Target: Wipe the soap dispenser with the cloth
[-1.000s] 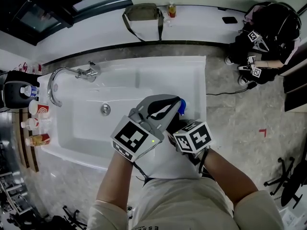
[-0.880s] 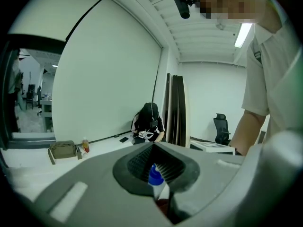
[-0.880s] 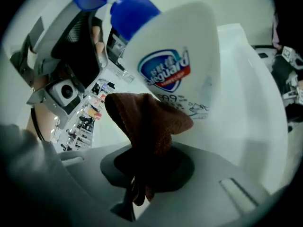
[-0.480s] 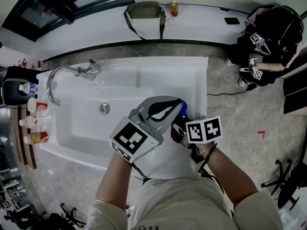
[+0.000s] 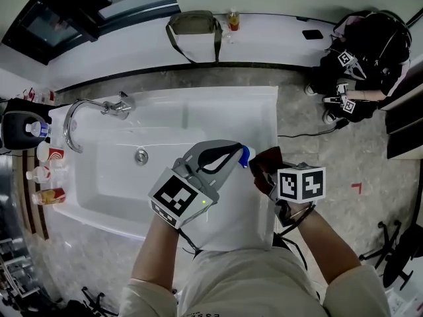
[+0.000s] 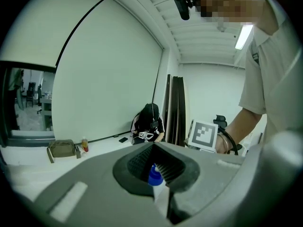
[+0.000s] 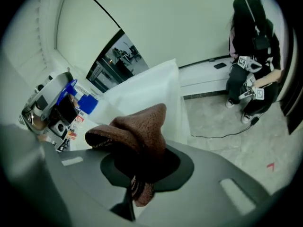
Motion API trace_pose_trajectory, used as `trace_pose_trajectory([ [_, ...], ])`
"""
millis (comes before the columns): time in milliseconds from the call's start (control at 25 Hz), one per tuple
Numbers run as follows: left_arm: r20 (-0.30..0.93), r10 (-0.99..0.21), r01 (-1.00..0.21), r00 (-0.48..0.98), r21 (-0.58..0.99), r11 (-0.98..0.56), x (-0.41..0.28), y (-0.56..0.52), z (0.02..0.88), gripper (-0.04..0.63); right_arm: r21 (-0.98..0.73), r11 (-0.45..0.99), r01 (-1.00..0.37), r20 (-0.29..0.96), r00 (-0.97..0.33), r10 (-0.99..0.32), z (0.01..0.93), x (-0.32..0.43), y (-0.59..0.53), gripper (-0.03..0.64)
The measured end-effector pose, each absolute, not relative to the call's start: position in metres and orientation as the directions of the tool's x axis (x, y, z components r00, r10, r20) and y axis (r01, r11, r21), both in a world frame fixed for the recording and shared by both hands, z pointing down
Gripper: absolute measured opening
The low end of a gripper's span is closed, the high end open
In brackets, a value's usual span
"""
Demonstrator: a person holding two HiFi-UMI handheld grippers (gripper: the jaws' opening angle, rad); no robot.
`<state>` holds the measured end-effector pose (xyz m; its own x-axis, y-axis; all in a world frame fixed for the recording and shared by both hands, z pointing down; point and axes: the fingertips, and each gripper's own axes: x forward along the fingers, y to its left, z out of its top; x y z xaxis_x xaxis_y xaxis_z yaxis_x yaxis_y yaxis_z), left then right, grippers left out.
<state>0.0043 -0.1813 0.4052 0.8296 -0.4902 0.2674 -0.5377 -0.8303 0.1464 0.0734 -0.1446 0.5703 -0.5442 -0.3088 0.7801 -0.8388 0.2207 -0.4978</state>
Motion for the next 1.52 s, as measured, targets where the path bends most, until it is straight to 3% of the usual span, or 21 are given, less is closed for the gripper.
trace_pose_trajectory([
  [200,0.271,-0.490,-0.540,0.828,0.155,-0.827,0.005,-0.181,0.406,0.000,-0.354,0.319,-0.879,0.811,-0.459,-0.363,0.566,0.087,-0.181,0.080],
  [360,0.278,-0.501,-0.552,0.820,0.147,-0.821,0.005,-0.180,0.405,0.000,-0.273,0.520,-0.809,0.840,-0.464,-0.281,0.575,0.057,-0.173,0.080],
  [680,0.262,-0.544,-0.589,0.797,0.141,-0.795,0.003,-0.183,0.404,0.000,-0.245,0.676,-0.695,0.856,-0.482,-0.185,0.583,0.030,-0.139,0.080],
  [960,0.265,-0.549,-0.598,0.793,0.161,-0.785,0.001,-0.180,0.409,0.000,-0.317,0.675,-0.667,0.822,-0.548,-0.154,0.573,0.026,-0.113,0.080],
  [1240,0.225,-0.601,-0.636,0.767,0.146,-0.758,-0.004,-0.185,0.399,0.000,-0.159,0.706,-0.690,0.825,-0.486,-0.289,0.548,0.069,-0.158,0.080],
  [1400,0.234,-0.593,-0.635,0.770,0.200,-0.746,0.005,-0.179,0.396,0.000,-0.054,0.847,-0.529,0.799,-0.532,-0.282,0.536,0.055,-0.198,0.080],
  [1520,0.247,-0.605,-0.650,0.757,0.189,-0.736,0.011,-0.177,0.397,0.000,-0.012,0.961,-0.276,0.773,-0.612,-0.166,0.529,0.028,-0.214,0.079],
])
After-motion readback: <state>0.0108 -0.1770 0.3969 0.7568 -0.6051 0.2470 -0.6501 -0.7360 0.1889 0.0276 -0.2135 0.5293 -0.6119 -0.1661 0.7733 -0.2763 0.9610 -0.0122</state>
